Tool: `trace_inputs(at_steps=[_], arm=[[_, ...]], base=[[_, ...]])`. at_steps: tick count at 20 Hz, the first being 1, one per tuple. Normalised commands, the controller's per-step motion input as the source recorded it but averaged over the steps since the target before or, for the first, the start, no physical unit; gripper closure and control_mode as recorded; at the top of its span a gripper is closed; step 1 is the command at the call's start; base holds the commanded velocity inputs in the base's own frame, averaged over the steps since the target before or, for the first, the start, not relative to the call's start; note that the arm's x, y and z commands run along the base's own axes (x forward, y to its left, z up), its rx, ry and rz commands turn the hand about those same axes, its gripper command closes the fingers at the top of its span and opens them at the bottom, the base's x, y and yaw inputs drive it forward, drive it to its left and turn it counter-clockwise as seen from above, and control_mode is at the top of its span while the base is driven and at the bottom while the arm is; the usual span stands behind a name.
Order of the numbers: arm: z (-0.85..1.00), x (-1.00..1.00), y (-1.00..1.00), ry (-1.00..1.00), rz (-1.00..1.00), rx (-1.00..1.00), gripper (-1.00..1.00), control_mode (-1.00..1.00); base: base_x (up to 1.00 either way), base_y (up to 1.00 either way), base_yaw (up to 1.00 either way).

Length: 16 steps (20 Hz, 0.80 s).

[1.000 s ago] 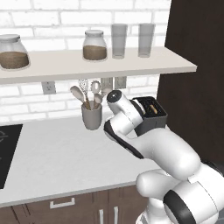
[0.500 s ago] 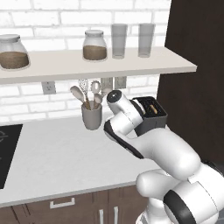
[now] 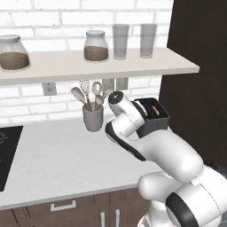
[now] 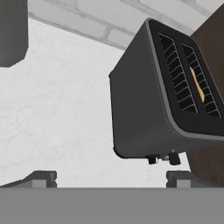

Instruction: Start the toaster. Once the lever pops up, take the bread to the plate on the dining counter.

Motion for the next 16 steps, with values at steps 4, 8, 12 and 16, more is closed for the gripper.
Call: trace_inputs(at_steps=[4, 8, 12, 16], arm=[[0.00, 0.00, 0.00, 0.00, 0.00, 0.00, -1.00, -1.00], [0.00, 0.00, 0.00, 0.00, 0.00, 0.00, -1.00, -1.00], [0.00, 0.00, 0.00, 0.00, 0.00, 0.00, -1.00, -1.00], [0.00, 0.00, 0.00, 0.00, 0.00, 0.00, -1.00, -1.00]], base=[[0.00, 0.00, 0.00], [0.00, 0.00, 0.00], [0.00, 0.00, 0.00], [0.00, 0.00, 0.00]])
